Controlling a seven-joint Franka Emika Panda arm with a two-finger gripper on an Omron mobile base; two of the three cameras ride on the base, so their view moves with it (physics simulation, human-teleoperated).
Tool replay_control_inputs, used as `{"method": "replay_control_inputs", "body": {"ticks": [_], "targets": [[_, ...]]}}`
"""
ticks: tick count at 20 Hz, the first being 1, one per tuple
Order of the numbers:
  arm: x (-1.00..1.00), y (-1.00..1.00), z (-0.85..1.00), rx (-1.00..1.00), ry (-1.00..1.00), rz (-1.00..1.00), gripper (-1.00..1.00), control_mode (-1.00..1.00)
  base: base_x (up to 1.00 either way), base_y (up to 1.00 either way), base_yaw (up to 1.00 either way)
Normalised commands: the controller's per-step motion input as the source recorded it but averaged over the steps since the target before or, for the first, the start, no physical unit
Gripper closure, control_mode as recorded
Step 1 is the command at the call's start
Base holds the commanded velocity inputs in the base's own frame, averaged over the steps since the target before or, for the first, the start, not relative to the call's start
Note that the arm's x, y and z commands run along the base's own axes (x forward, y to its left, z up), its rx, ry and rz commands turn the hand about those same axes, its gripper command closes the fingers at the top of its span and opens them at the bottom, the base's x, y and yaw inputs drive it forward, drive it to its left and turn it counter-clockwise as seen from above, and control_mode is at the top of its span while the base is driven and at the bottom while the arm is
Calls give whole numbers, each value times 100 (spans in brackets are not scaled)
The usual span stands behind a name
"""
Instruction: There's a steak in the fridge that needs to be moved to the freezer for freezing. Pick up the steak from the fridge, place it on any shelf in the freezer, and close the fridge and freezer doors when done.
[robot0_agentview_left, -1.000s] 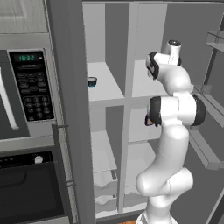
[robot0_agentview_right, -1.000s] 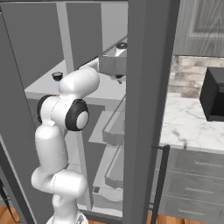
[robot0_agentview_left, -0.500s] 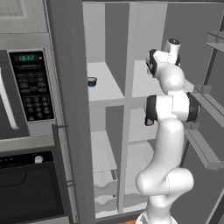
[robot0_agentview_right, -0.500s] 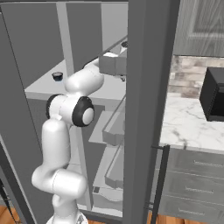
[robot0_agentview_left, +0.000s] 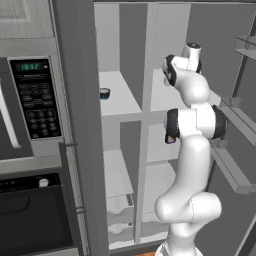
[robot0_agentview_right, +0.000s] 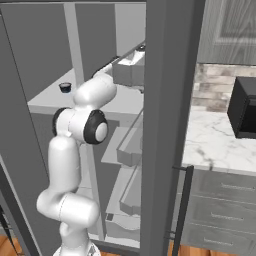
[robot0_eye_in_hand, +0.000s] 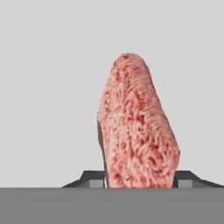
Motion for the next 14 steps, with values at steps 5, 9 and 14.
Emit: {"method": "replay_control_inputs", "body": {"ticks": [5, 9, 14], "targets": [[-62, 57, -46, -2, -2, 2, 100, -100, 0, 0, 0], [-77, 48, 2, 1, 3, 0, 100, -100, 0, 0, 0], [-59, 20, 79, 2, 5, 0, 100, -100, 0, 0, 0]]}}
